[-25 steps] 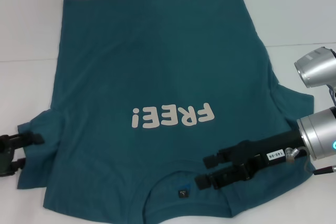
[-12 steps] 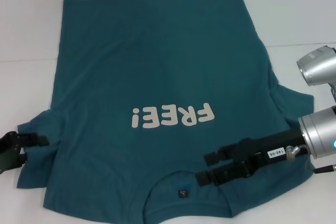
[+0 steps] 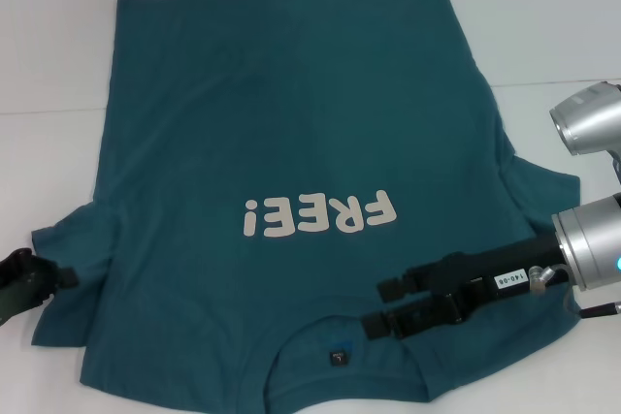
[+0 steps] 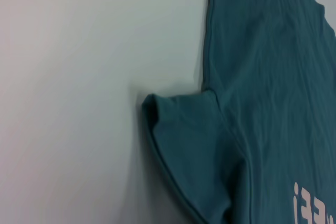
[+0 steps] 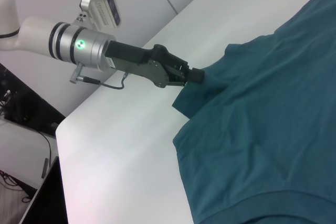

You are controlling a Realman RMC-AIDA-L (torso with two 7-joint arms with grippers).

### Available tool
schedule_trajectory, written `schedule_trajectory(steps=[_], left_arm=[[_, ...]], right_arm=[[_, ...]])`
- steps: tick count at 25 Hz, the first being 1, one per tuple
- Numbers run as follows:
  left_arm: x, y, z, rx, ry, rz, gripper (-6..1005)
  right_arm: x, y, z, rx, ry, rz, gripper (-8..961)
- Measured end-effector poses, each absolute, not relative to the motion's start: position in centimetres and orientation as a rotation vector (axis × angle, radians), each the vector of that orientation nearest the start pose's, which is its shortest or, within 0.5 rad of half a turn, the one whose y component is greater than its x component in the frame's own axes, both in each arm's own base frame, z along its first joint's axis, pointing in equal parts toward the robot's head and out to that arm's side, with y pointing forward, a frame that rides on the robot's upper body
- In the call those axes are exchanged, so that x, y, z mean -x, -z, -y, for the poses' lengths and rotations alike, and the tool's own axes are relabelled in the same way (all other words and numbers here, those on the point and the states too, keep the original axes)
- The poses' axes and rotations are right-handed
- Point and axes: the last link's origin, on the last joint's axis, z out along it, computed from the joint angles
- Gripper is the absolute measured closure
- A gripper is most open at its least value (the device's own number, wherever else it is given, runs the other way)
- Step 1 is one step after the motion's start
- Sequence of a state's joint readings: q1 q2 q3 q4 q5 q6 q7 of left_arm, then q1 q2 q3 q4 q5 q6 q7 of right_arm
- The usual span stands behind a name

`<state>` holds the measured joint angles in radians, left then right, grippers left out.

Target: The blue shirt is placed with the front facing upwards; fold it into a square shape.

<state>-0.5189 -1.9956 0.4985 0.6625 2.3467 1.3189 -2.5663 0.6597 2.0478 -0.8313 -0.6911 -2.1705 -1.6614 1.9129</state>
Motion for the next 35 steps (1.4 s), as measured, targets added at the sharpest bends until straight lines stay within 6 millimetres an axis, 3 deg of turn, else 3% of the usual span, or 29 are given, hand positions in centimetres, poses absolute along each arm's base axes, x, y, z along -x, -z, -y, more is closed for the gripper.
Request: schedule_trajectory(steps=[11, 25, 35], left_arm=[[34.7, -6.4, -34.6, -2.337, -0.544, -2.604, 999], [34.2, -10.7, -36.8, -2.487, -0.436, -2.673, 1000], [31.1, -12.0, -37.8, -2.536, -0.331, -2.584, 999]], right_arm=[[-22.9, 1.0, -33.7, 2.945, -0.413, -1.160, 41], [-22.9, 0.9, -33.8, 2.938, -0.424, -1.160, 42], [-22.7, 0.7, -34.1, 2.929, -0.439, -1.156, 42]])
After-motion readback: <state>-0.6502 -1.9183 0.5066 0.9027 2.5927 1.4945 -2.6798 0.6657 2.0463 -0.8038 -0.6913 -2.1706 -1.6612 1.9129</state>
